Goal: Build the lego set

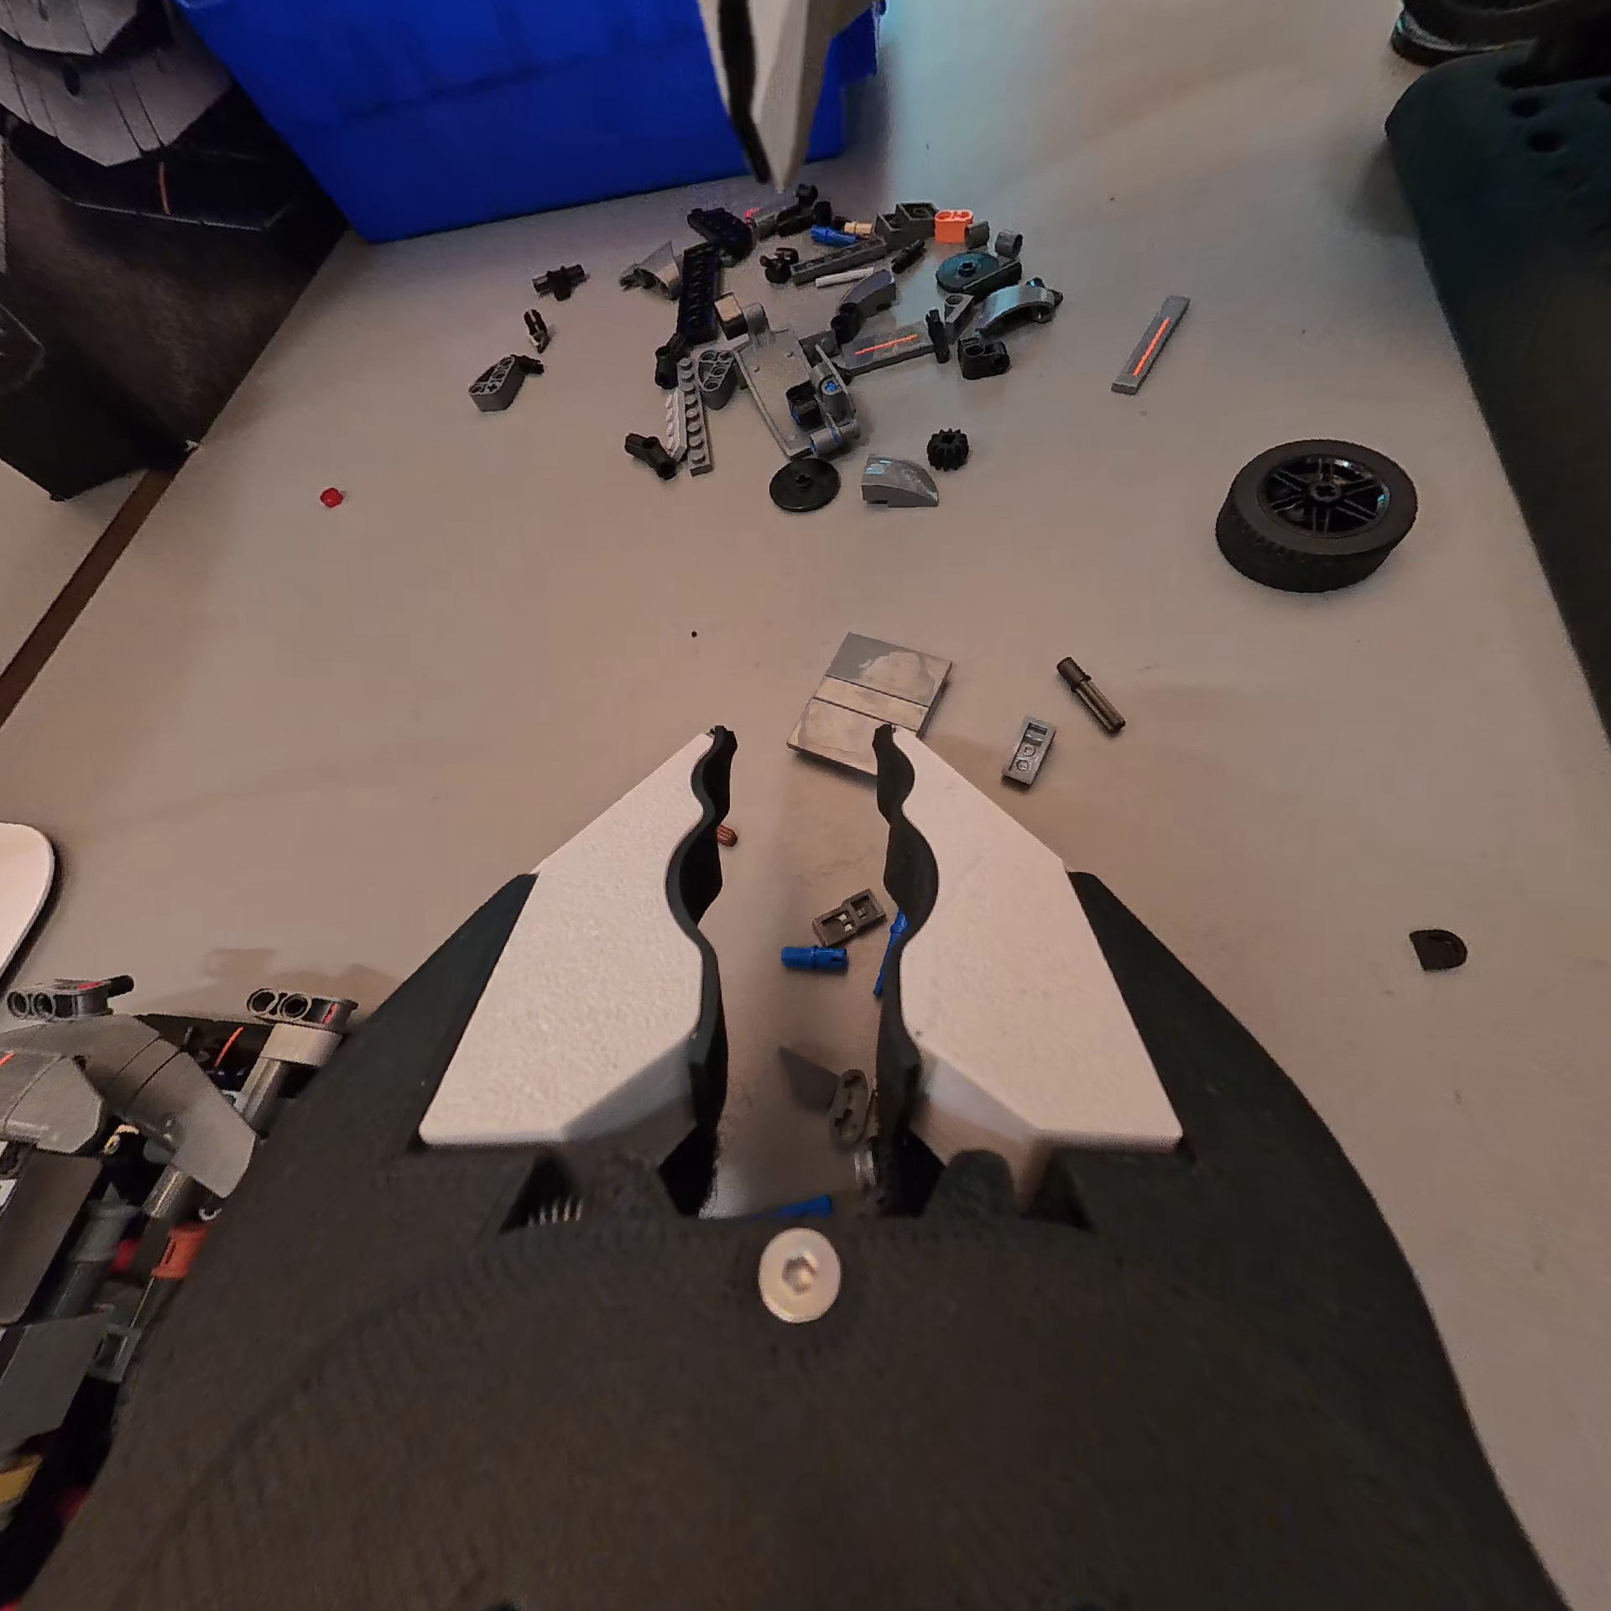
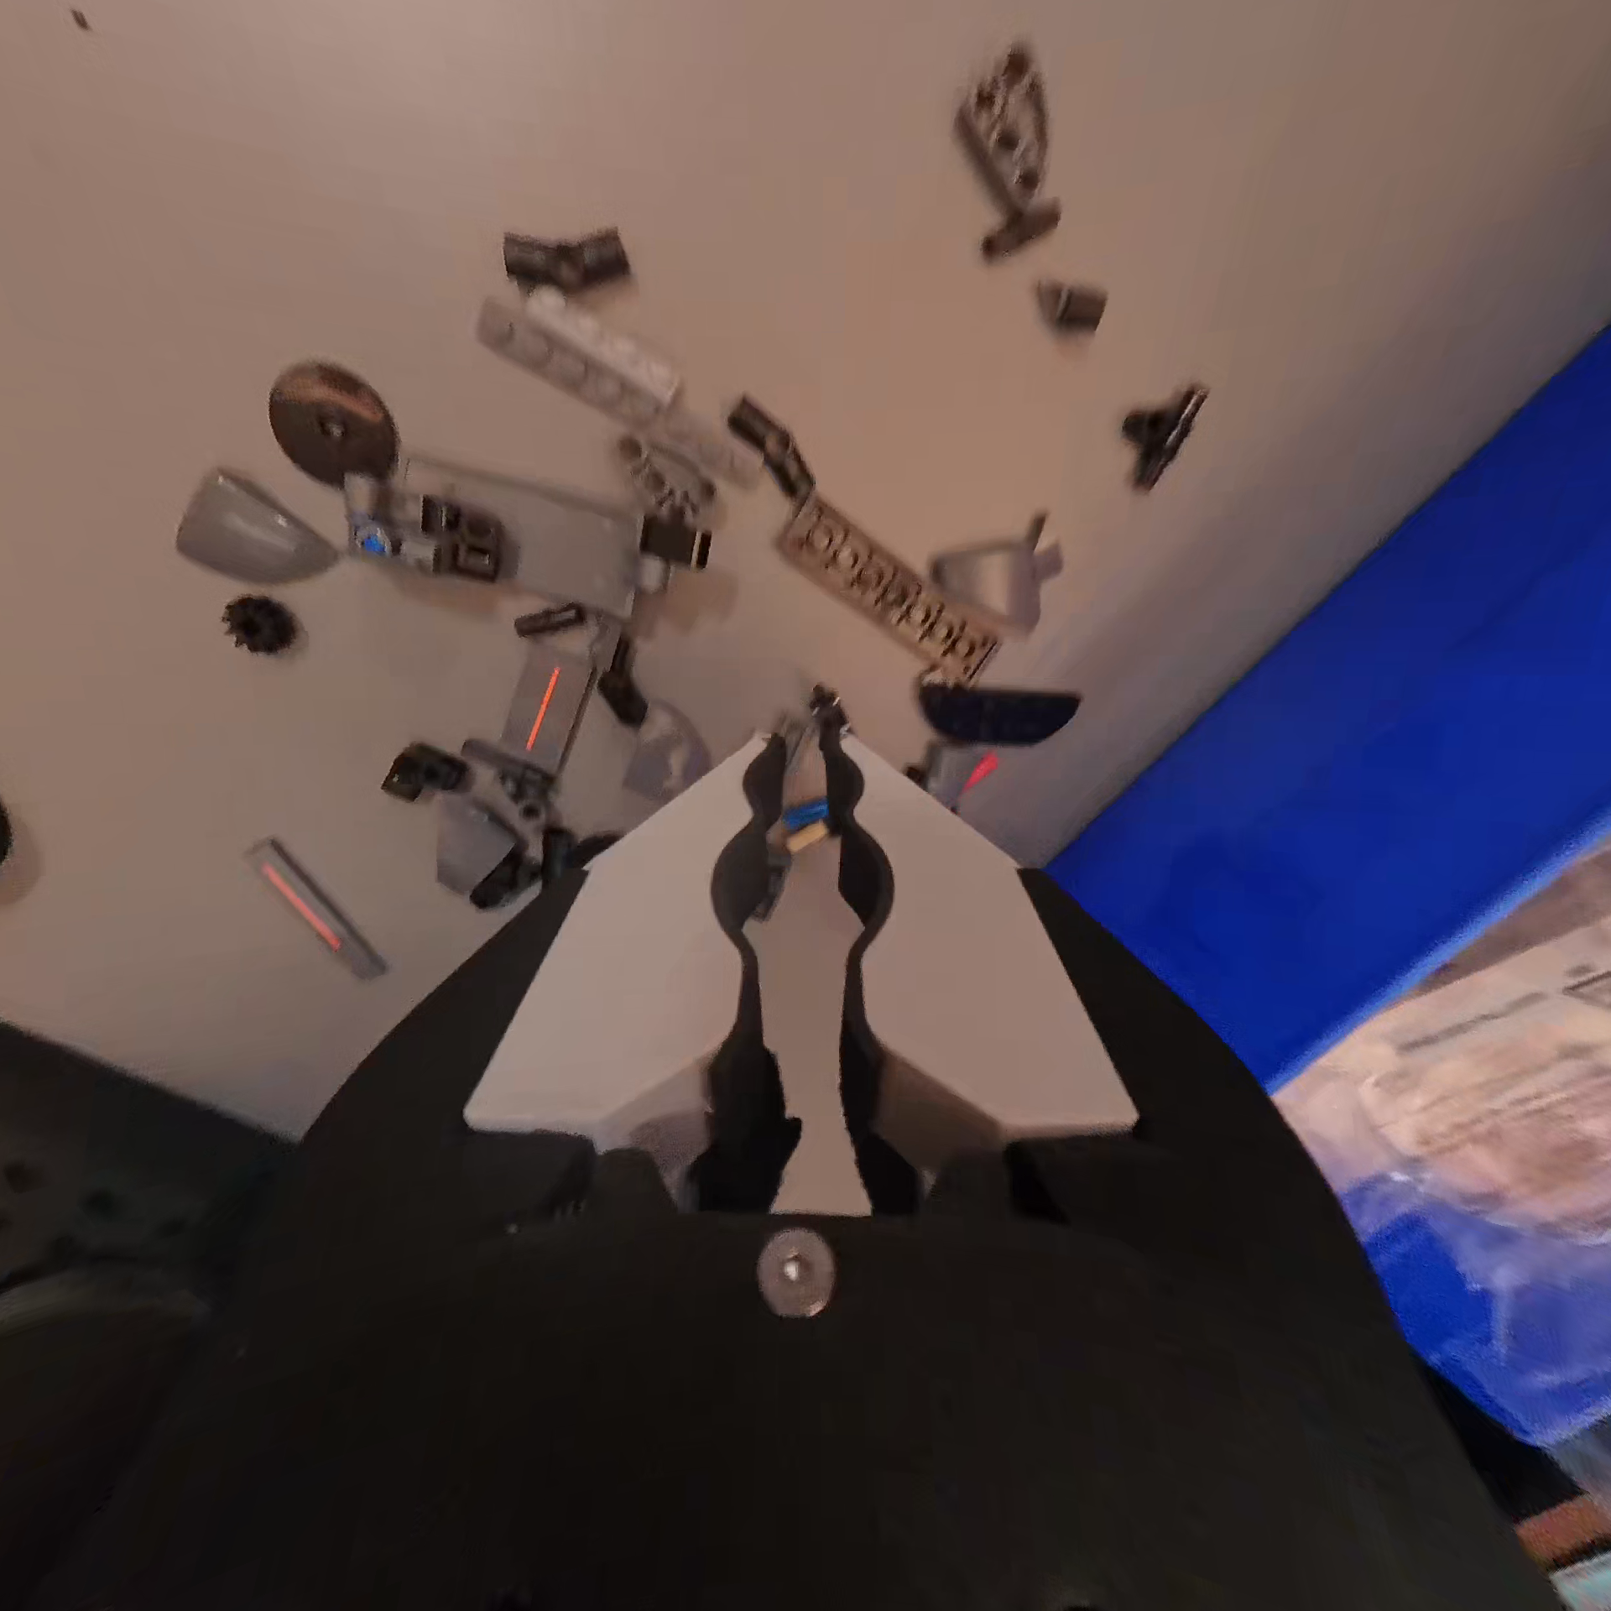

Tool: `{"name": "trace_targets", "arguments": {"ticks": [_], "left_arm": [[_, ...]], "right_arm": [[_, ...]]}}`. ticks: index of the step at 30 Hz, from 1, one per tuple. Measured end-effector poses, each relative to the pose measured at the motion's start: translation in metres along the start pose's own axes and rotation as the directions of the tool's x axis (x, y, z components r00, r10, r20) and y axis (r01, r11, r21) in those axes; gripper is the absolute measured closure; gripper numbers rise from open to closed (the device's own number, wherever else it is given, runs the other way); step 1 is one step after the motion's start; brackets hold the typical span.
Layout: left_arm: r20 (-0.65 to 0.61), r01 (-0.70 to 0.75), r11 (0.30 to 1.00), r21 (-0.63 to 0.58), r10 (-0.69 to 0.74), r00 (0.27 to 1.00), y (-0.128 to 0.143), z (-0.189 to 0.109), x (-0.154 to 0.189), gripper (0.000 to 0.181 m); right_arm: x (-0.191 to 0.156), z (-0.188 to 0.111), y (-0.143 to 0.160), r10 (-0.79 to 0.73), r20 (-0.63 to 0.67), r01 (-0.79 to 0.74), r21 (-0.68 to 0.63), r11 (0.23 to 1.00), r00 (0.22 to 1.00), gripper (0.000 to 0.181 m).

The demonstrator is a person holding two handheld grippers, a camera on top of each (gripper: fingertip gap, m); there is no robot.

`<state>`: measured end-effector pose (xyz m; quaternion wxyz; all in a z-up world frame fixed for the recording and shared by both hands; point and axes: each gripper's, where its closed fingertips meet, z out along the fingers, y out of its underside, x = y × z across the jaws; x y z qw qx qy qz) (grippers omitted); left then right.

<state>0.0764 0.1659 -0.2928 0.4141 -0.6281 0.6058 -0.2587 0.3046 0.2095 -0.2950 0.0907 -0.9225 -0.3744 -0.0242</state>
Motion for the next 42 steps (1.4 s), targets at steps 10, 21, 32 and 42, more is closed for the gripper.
{"name": "trace_targets", "arguments": {"ticks": [10, 21, 32, 42], "left_arm": [[-0.002, -0.008, 1.000, -0.007, 0.008, 1.000, 0.001, 0.001, 0.001, 0.150], [-0.001, -0.009, 1.000, 0.003, 0.009, 1.000, -0.001, 0.001, 0.001, 0.149], [0.002, 0.049, 0.995, 0.085, -0.050, 0.999, -0.024, -0.004, 0.001, 0.129], [-0.220, 0.316, 0.890, 0.330, -0.253, 0.942, -0.066, -0.035, 0.002, 0.149]], "right_arm": [[-0.008, 0.028, 0.015, 0.049, 0.061, -0.041, -0.129, 0.991, 0.997, 0.176], [-0.014, 0.003, -0.007, 0.013, 0.097, -0.015, 0.024, 1.000, 0.995, 0.181], [-0.135, -0.111, -0.129, -0.319, 0.321, 0.090, 0.565, 0.820, 0.892, 0.181], [-0.207, -0.129, -0.159, -0.539, 0.453, -0.038, 0.788, 0.614, 0.710, 0.181]]}}
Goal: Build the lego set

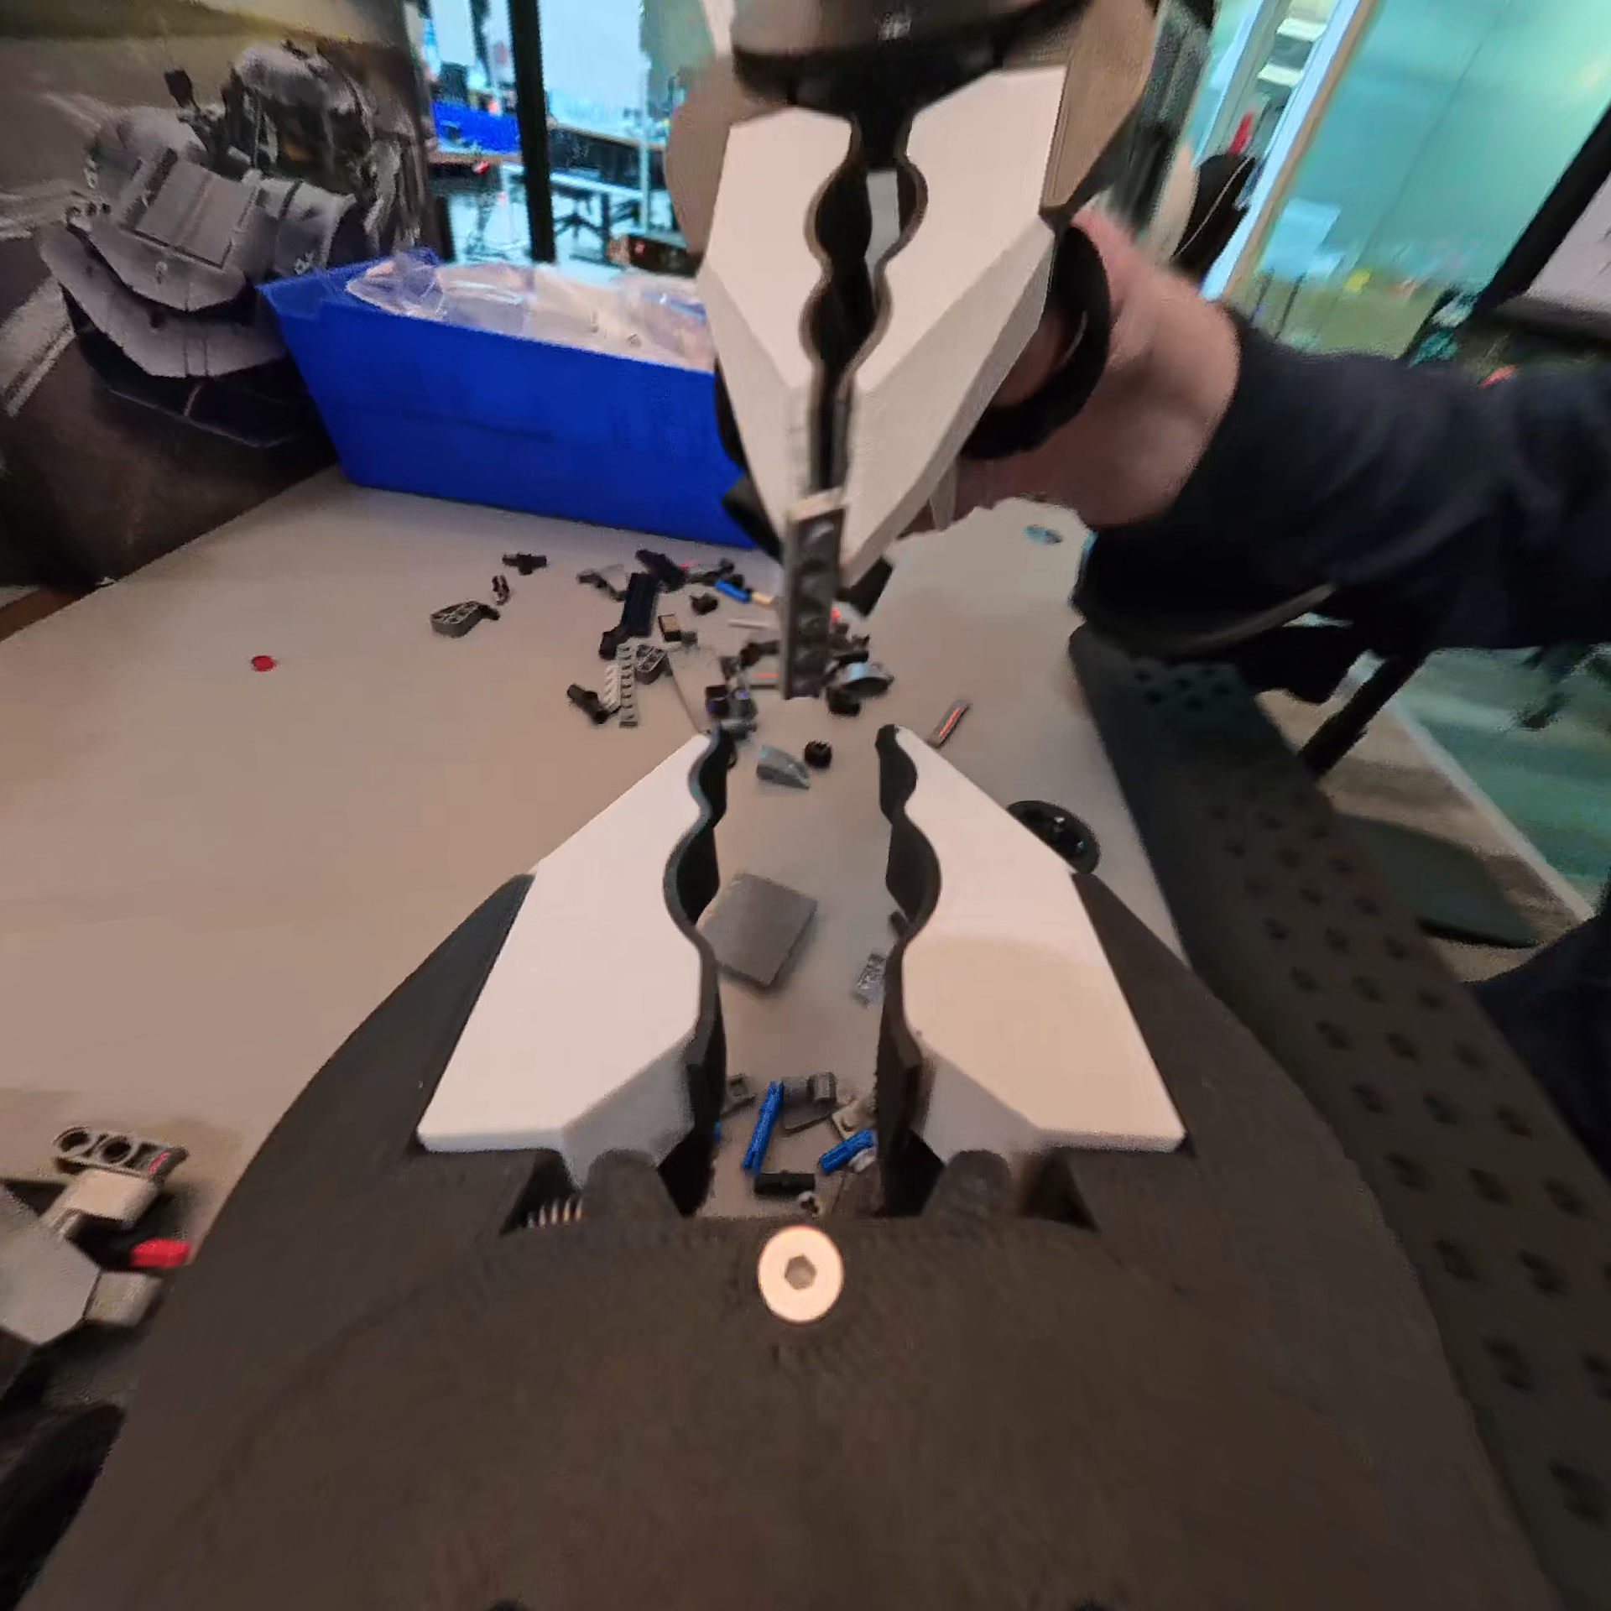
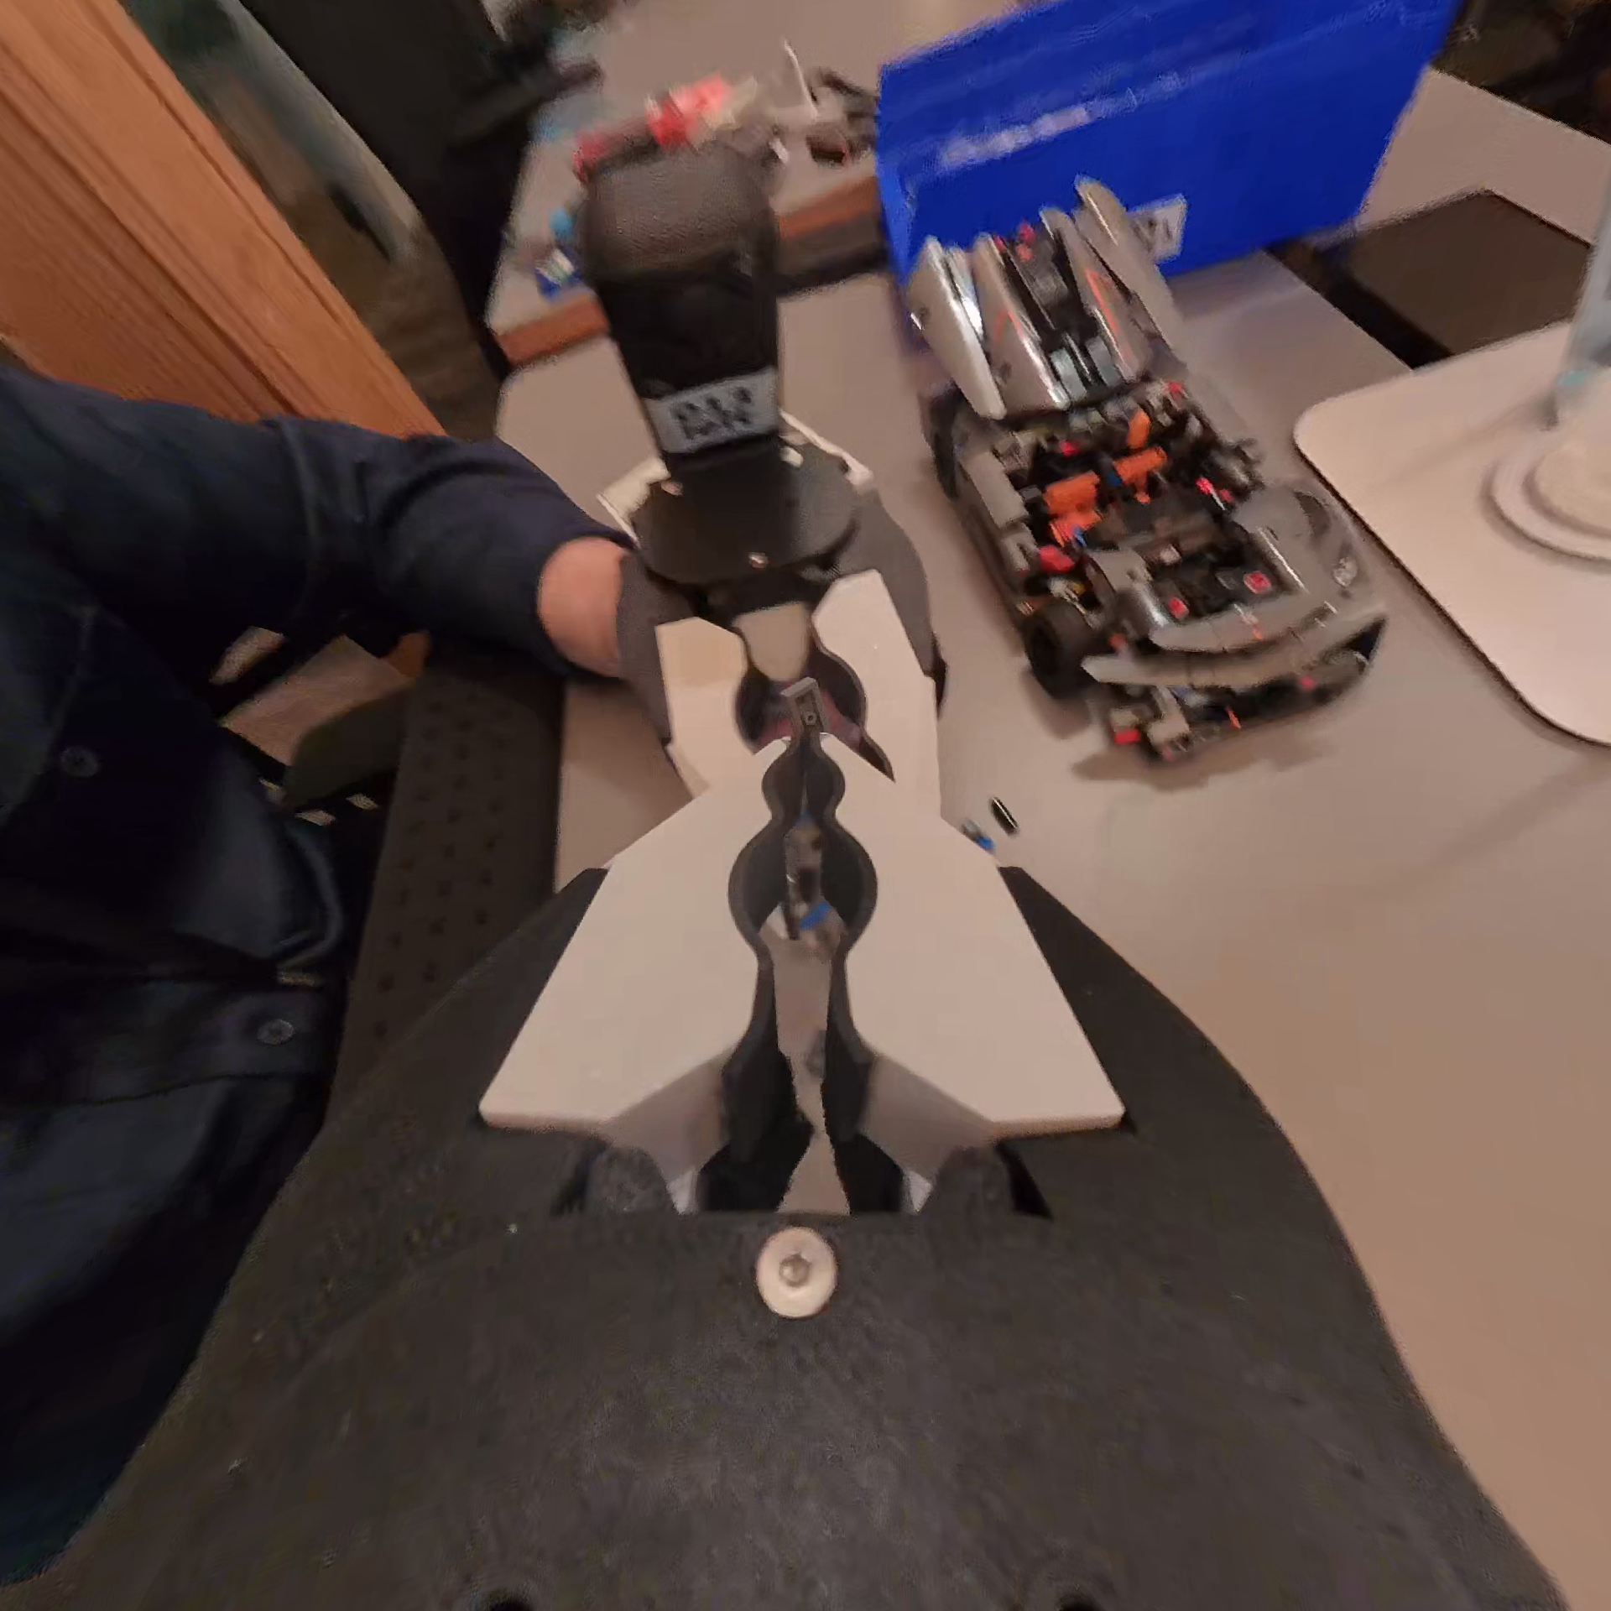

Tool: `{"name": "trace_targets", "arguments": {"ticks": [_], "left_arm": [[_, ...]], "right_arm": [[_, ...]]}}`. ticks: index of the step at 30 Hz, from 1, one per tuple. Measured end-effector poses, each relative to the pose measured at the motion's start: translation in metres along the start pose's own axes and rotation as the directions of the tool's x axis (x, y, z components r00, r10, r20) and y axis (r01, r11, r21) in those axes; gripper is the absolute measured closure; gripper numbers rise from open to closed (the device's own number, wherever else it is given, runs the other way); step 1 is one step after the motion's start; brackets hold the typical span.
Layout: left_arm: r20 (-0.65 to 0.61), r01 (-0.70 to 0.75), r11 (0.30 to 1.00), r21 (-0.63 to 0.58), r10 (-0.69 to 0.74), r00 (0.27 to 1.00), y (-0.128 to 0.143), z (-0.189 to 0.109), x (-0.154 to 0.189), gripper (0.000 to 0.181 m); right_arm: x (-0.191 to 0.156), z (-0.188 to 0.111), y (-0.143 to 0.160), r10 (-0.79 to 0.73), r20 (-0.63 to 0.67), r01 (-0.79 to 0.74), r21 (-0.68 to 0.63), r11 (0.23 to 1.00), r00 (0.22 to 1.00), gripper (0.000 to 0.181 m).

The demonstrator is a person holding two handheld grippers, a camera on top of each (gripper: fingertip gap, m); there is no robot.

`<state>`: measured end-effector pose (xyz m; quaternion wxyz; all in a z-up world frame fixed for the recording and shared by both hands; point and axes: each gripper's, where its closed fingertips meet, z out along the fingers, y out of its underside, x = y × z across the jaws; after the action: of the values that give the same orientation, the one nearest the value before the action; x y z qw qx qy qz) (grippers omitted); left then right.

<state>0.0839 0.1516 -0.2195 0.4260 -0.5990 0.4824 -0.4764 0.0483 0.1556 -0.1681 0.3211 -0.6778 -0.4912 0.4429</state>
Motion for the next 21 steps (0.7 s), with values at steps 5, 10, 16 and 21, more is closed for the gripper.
{"name": "trace_targets", "arguments": {"ticks": [5, 10, 16, 21], "left_arm": [[-0.127, 0.057, 0.995, 0.079, -0.046, 0.991, -0.012, -0.005, 0.016, 0.169], [-0.192, 0.107, 0.982, 0.155, -0.077, 0.978, -0.027, -0.013, 0.022, 0.181], [-0.275, 0.126, 0.978, 0.168, -0.077, 0.958, -0.029, -0.014, 0.035, 0.181], [-0.277, 0.137, 0.972, 0.192, -0.081, 0.958, -0.034, -0.019, 0.032, 0.179]], "right_arm": [[-0.010, -0.001, -0.010, 0.044, 0.137, -0.061, 0.123, 0.991, 0.990, 0.181], [-0.019, -0.004, -0.015, 0.055, 0.212, -0.091, 0.166, 0.982, 0.976, 0.181], [-0.024, -0.001, -0.017, 0.052, 0.254, -0.101, 0.186, 0.977, 0.966, 0.181], [-0.022, -0.007, -0.017, 0.065, 0.263, -0.116, 0.185, 0.976, 0.963, 0.181]]}}
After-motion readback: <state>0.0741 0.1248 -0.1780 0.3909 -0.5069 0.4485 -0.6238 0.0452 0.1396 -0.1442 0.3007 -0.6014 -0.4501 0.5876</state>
